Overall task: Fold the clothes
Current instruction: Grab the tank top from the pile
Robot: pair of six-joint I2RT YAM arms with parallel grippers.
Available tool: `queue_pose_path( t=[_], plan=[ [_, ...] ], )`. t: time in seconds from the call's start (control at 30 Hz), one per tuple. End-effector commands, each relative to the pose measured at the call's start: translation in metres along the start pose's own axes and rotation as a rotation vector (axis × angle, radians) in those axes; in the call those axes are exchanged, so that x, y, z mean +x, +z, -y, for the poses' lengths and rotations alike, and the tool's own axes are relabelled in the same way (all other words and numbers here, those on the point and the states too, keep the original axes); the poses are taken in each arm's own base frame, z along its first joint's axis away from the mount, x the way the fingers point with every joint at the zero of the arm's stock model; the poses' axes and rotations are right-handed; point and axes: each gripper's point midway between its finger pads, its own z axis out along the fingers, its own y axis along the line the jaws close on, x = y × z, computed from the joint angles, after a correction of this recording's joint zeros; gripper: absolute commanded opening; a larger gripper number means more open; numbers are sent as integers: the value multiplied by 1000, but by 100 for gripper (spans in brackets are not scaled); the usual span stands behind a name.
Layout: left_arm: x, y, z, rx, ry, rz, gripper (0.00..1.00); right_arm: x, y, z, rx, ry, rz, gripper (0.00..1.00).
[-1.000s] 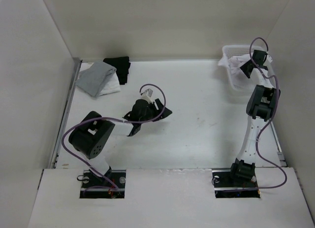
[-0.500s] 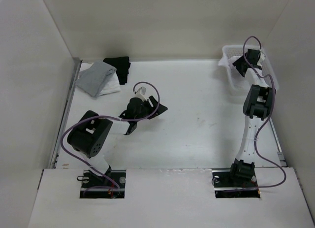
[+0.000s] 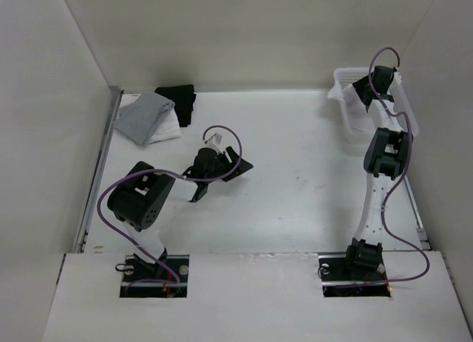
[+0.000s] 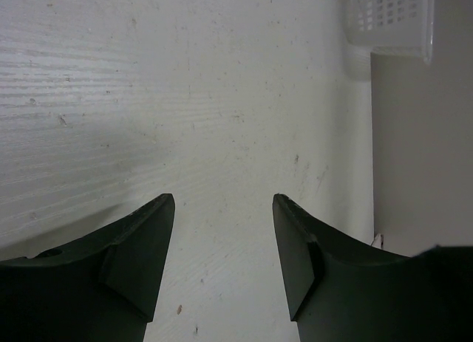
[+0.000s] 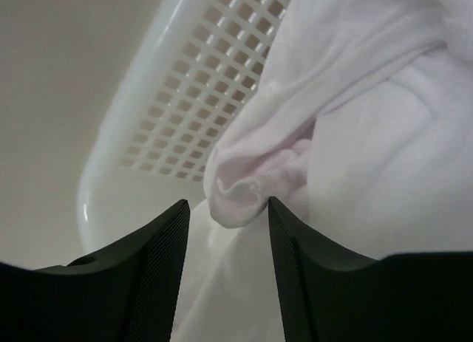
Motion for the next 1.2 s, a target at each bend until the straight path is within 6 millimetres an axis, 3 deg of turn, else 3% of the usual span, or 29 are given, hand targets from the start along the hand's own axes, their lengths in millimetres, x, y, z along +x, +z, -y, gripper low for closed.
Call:
queue_pose_path(
  t=[0.0, 0.1, 0.27, 0.37, 0.43, 0.47, 0.53, 0.63, 0.67, 0.7, 0.77, 0.83, 0.87, 0.9, 0.93, 1.0, 1.1, 1.17],
  plan=[
    [-16, 5, 25, 80, 6, 39, 54, -14, 16, -3, -28, 69, 58, 41],
    [-19, 4, 24, 80, 4, 46, 54, -6, 22, -2, -30, 78, 35, 40],
    [-23, 2, 23, 77, -1, 56, 54, 7, 23, 7, -11, 82, 3, 48],
    [-23, 4, 22, 75, -2, 55, 54, 0, 20, 4, -23, 85, 10, 24],
    [-24, 4, 23, 78, -2, 57, 54, -11, 11, -10, -82, 103, 28, 5],
    [-25, 3, 24, 80, -2, 58, 54, -16, 7, -17, -111, 112, 39, 3],
    [-25, 3, 25, 82, -1, 60, 54, -43, -20, -47, -234, 150, 108, 1],
    [-26, 1, 27, 87, 1, 63, 53, -104, -96, -110, -462, 181, 250, 1],
    [-27, 0, 29, 90, 2, 65, 53, -113, -109, -118, -491, 180, 269, 1],
    [-29, -3, 33, 99, 5, 73, 53, -140, -163, -149, -592, 167, 330, 1],
    [-35, -6, 39, 114, 9, 87, 53, -156, -209, -170, -664, 149, 374, 1],
    [-41, -11, 46, 130, 14, 104, 53, -172, -268, -192, -757, 121, 425, 1],
    [-45, -15, 51, 141, 17, 115, 53, -174, -298, -204, -808, 103, 439, 1],
    [-54, -24, 57, 153, 24, 147, 53, -168, -355, -230, -909, 63, 439, 1],
    [-57, -27, 60, 159, 28, 157, 53, -168, -364, -234, -924, 58, 439, 1],
    [-64, -36, 64, 163, 31, 191, 53, -158, -418, -256, -1018, 17, 438, 2],
    [-80, -57, 68, 158, 31, 265, 53, -137, -537, -292, -1219, -80, 457, 2],
    [-88, -69, 70, 153, 31, 304, 53, -127, -595, -303, -1310, -126, 472, 3]
  ],
)
